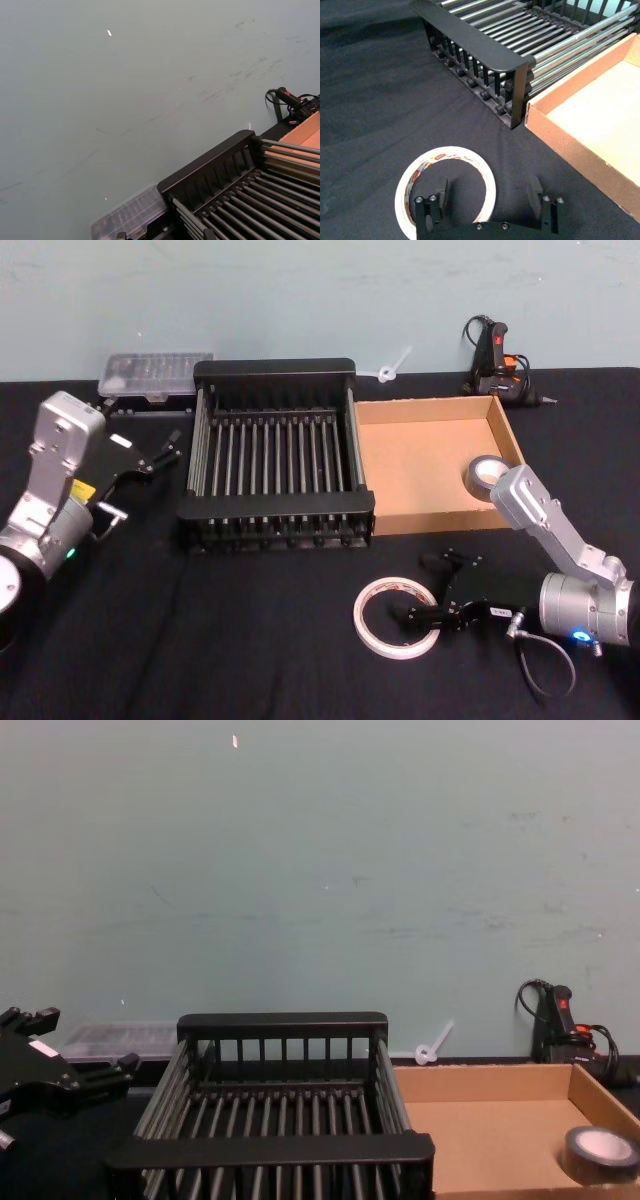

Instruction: Pick up the white tape and place it into the black box , Pick up the silver tape and place it into the brown box.

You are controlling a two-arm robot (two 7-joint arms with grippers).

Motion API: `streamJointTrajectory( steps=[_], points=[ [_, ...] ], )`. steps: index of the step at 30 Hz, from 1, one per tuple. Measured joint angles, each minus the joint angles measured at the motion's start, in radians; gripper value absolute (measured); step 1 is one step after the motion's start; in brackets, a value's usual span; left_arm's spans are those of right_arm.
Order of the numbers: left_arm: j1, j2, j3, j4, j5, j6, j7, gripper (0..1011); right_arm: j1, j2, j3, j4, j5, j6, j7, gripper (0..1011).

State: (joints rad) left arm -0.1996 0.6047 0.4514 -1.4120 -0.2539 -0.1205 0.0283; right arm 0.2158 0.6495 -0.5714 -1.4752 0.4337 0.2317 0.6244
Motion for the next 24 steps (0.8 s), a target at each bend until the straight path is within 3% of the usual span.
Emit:
streamJointTrajectory(
  steps=[22, 24],
  points=[
    [0.0, 0.0, 0.0, 0.0, 0.0, 0.0, 0.0, 1002, -0.001, 0.0, 0.001, -0.001, 0.002, 0.0, 0.0, 1002],
    [0.0, 0.0, 0.0, 0.0, 0.0, 0.0, 0.0, 1001, -0.001, 0.0, 0.001, -0.001, 0.002, 0.0, 0.0, 967]
  ],
)
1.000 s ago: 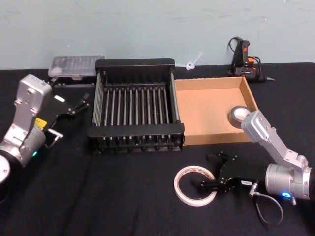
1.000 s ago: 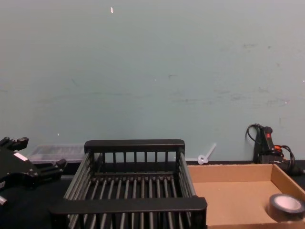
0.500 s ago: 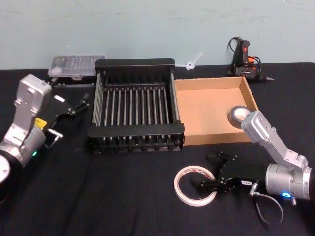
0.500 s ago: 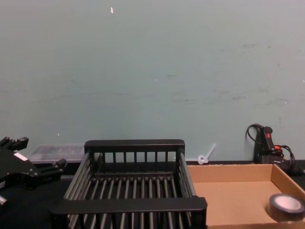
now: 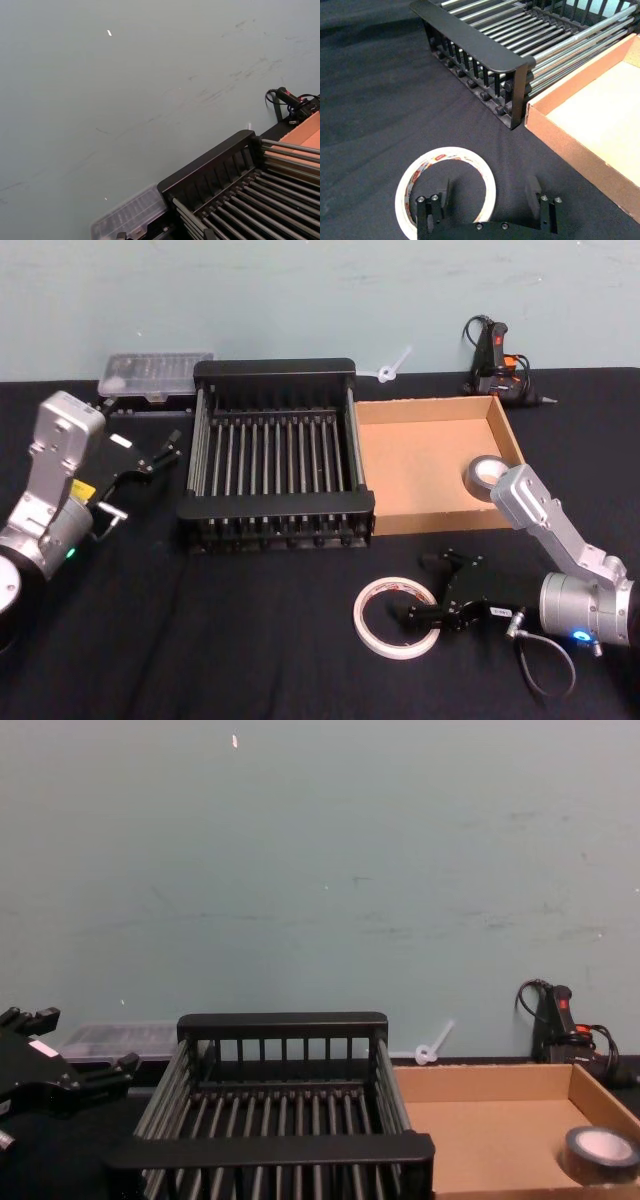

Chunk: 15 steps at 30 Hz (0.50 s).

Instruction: Pick up the white tape and place it into the black box , Pick up the silver tape and place it into the brown box.

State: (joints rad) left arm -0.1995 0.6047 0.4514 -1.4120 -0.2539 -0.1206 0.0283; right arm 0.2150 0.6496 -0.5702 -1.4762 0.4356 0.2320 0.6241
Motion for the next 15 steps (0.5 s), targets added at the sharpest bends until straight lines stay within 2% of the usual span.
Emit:
streamJointTrajectory(
  steps=[9, 10, 12, 13, 15],
  points=[
    [0.0, 0.0, 0.0, 0.0, 0.0, 0.0, 0.0, 1001, 0.0, 0.0, 0.0, 0.0, 0.0, 0.0, 0.0, 767],
    [0.0, 0.0, 0.0, 0.0, 0.0, 0.0, 0.0, 1001, 0.0, 0.0, 0.0, 0.0, 0.0, 0.0, 0.0, 712],
    [0.0, 0.0, 0.0, 0.0, 0.0, 0.0, 0.0, 1001, 0.0, 0.0, 0.0, 0.0, 0.0, 0.0, 0.0, 679],
    [0.0, 0.0, 0.0, 0.0, 0.0, 0.0, 0.0, 1001, 0.0, 0.0, 0.0, 0.0, 0.0, 0.0, 0.0, 621],
    [0.0, 0.0, 0.0, 0.0, 0.0, 0.0, 0.0, 1001, 0.0, 0.0, 0.0, 0.0, 0.0, 0.0, 0.0, 572]
  ],
)
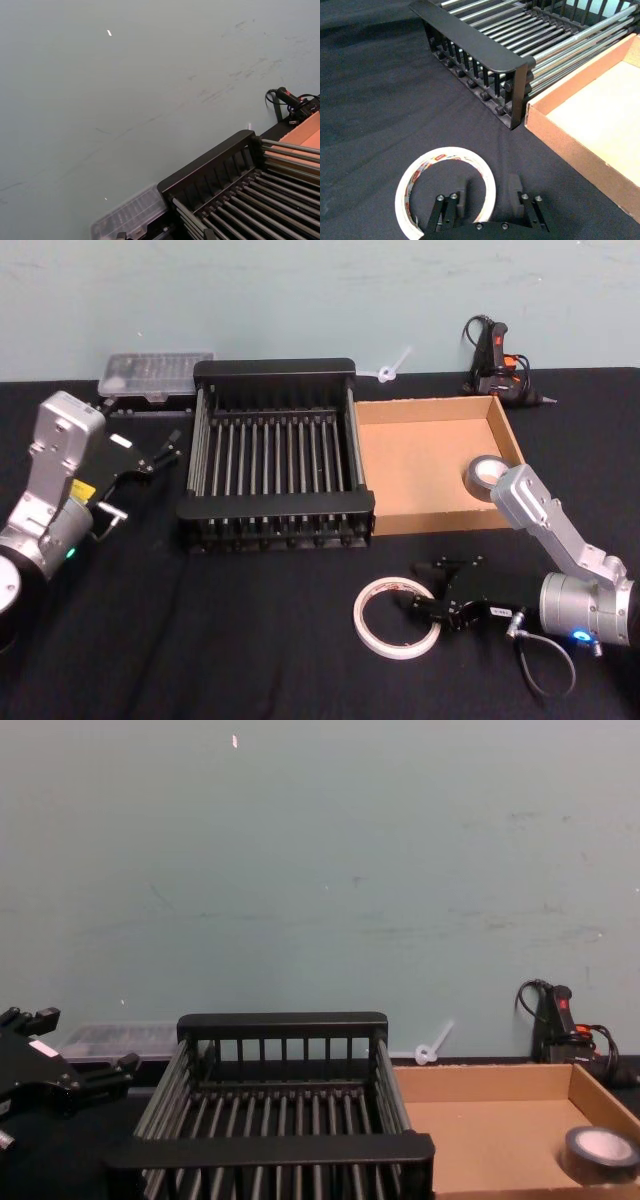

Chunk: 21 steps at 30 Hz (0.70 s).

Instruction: Pick up the white tape and place it into the black box , Pick up the silver tape and place it into the brown box.

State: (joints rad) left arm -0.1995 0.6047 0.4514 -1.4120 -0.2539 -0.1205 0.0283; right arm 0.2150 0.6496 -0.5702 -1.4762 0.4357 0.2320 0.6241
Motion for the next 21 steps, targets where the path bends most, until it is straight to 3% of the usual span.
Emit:
streamJointTrajectory(
  steps=[9, 12, 15, 21],
  points=[
    [0.0, 0.0, 0.0, 0.0, 0.0, 0.0, 0.0, 1001, 0.0, 0.0, 0.0, 0.0, 0.0, 0.0, 0.0, 306],
    [0.0, 0.0, 0.0, 0.0, 0.0, 0.0, 0.0, 1001, 0.0, 0.0, 0.0, 0.0, 0.0, 0.0, 0.0, 169],
    [0.0, 0.0, 0.0, 0.0, 0.0, 0.0, 0.0, 1001, 0.0, 0.0, 0.0, 0.0, 0.0, 0.0, 0.0, 99],
    [0.0, 0.0, 0.0, 0.0, 0.0, 0.0, 0.0, 1001, 0.0, 0.0, 0.0, 0.0, 0.0, 0.0, 0.0, 54]
  ],
)
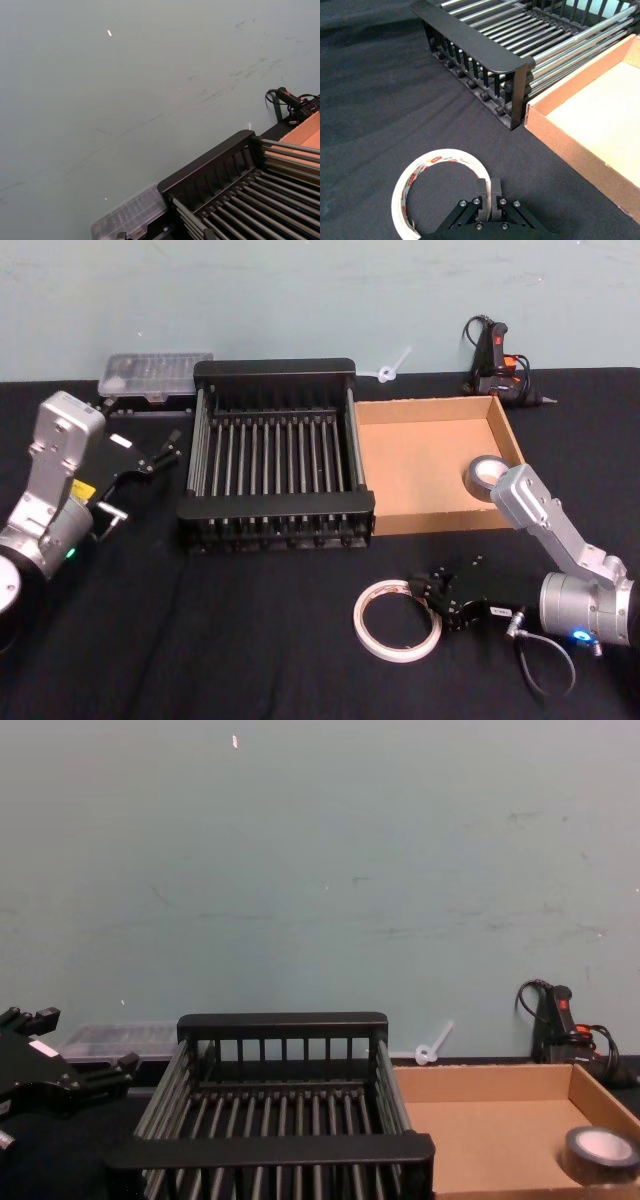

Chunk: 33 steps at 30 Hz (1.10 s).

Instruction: Pick up the white tape and place it into the black box , Pick up the silver tape and place it into the brown box.

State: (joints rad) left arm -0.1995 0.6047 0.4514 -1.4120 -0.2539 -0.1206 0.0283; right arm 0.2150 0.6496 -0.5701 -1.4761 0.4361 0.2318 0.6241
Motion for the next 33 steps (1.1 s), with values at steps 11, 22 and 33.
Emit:
streamJointTrajectory(
  steps=[11, 22, 33],
  points=[
    [0.0, 0.0, 0.0, 0.0, 0.0, 0.0, 0.0, 1001, 0.0, 0.0, 0.0, 0.0, 0.0, 0.0, 0.0, 53],
    [0.0, 0.0, 0.0, 0.0, 0.0, 0.0, 0.0, 1001, 0.0, 0.0, 0.0, 0.0, 0.0, 0.0, 0.0, 53],
    [0.0, 0.0, 0.0, 0.0, 0.0, 0.0, 0.0, 1001, -0.002, 0.0, 0.006, -0.001, 0.001, -0.007, -0.001, 53]
  ],
)
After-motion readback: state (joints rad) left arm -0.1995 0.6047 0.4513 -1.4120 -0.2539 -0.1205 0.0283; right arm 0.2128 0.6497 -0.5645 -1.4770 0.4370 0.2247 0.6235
